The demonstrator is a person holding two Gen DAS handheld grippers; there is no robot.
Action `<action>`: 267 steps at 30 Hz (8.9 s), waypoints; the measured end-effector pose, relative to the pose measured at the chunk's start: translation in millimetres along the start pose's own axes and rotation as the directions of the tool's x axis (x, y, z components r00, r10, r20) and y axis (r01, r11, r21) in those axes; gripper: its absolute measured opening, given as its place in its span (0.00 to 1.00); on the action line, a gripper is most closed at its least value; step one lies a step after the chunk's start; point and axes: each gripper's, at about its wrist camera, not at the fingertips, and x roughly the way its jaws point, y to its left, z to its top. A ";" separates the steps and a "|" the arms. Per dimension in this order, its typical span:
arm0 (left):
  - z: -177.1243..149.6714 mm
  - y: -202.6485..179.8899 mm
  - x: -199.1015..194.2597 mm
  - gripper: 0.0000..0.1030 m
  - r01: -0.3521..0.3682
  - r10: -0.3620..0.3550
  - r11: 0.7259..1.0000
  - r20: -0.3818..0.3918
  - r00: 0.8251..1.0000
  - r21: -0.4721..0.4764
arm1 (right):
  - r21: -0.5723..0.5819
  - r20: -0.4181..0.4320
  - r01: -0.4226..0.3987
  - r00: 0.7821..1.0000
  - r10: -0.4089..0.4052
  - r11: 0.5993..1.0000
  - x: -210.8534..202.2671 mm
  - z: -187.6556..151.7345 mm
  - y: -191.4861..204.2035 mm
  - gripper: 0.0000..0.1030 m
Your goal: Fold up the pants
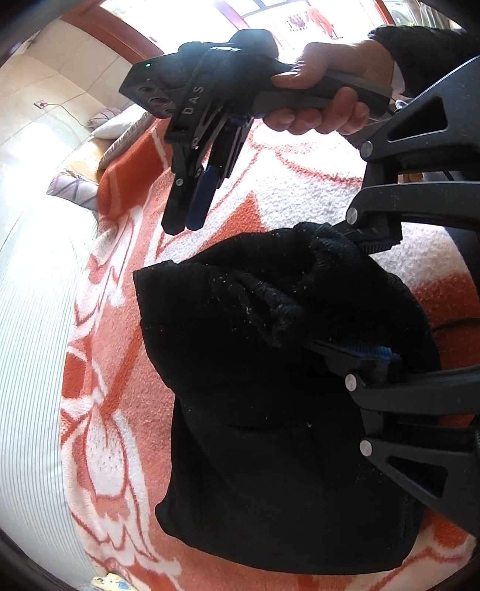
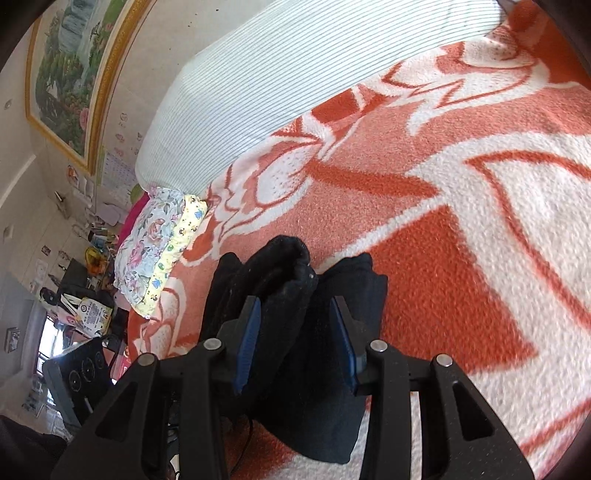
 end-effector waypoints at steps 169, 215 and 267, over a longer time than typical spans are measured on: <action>44.4 288.0 -52.1 0.56 -0.452 0.477 0.861 0.067 0.876 -0.233 | -0.326 -0.100 0.228 0.957 -0.273 0.918 177.5 22.6 87.1 0.69; -1.8 199.8 -84.5 0.78 -0.584 0.579 0.811 0.104 0.809 0.026 | -0.674 -0.151 0.077 0.959 -0.239 0.735 148.2 -4.3 153.1 0.85; 4.6 209.9 -89.1 0.79 -0.630 0.617 0.776 0.165 0.769 0.032 | -0.717 -0.238 -0.016 0.945 -0.223 0.697 171.8 -7.9 166.8 0.85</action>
